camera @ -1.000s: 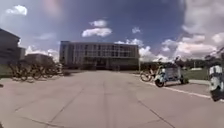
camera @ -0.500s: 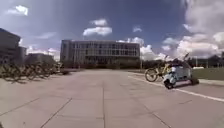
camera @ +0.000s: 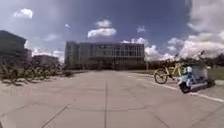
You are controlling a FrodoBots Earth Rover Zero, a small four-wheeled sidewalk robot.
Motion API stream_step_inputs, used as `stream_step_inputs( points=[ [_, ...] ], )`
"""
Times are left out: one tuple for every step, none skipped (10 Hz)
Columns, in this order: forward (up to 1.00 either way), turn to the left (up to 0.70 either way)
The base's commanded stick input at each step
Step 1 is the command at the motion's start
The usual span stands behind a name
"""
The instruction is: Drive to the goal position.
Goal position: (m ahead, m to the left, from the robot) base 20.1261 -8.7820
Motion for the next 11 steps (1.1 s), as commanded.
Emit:
stream_step_inputs(
  points=[
    [1.00,0.00],
    [1.00,0.00],
    [1.00,0.00],
    [1.00,0.00],
    [1.00,0.00],
    [1.00,0.00],
    [1.00,0.00],
    [1.00,0.00],
    [1.00,0.00],
    [1.00,-0.05],
    [1.00,-0.22]
  ],
)
